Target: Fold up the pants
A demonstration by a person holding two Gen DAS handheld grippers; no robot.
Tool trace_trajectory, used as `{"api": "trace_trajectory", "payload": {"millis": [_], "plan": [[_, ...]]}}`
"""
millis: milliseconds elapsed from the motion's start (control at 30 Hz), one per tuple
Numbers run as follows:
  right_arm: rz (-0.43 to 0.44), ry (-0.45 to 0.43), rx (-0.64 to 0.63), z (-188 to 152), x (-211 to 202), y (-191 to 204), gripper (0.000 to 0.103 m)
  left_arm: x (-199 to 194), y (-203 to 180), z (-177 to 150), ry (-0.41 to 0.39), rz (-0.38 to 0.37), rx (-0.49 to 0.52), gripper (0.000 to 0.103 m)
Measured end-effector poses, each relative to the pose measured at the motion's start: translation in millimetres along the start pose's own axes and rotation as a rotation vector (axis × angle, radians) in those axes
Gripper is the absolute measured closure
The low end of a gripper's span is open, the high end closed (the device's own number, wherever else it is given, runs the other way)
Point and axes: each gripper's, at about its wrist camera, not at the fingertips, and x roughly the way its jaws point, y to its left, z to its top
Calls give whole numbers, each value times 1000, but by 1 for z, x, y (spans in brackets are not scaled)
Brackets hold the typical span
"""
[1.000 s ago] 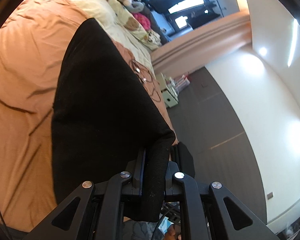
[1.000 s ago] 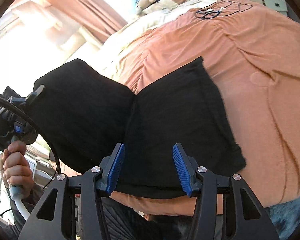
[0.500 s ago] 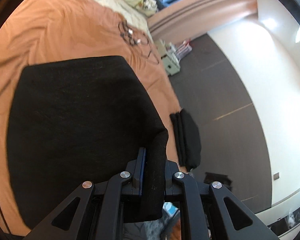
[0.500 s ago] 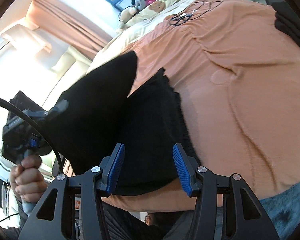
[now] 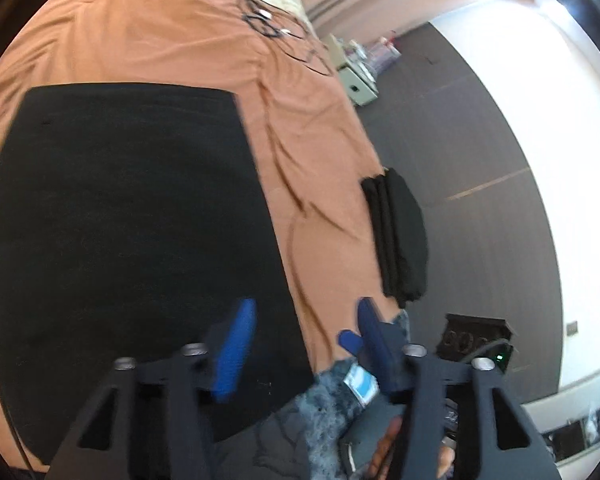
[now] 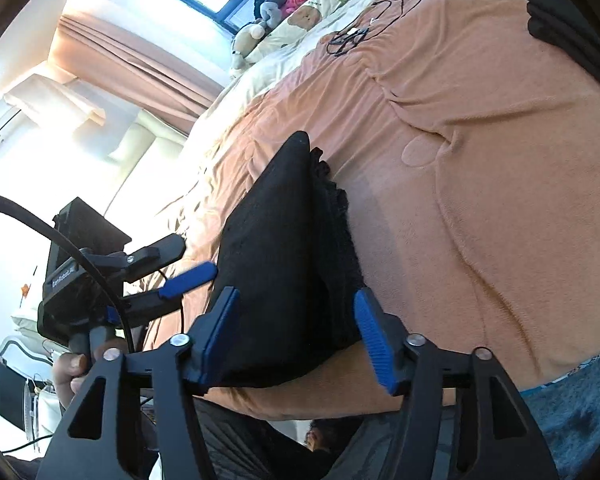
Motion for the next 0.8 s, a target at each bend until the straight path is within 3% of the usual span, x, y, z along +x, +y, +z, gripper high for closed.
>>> {"api": "trace_trajectory", "payload": {"millis": [233, 300, 367, 467, 633, 800], "plan": [[-48, 61, -14, 7, 26, 0, 45, -26, 39, -1, -52, 88, -56, 44], [-65, 98, -25, 6, 36, 2, 56, -34, 53, -4, -61, 109, -80, 44], [-76, 134, -32, 5, 43, 7, 83, -42, 65, -6, -72, 128, -103, 44], [-95, 154, -67, 8, 49, 14, 96, -54, 84, -11, -91, 161, -136, 44], [-112, 135, -79, 19, 40, 20, 98, -62, 109, -14, -110, 204, -192, 44], [-196, 154, -83, 20, 52, 7, 98, -65, 126, -21, -118, 221, -229, 44]]}}
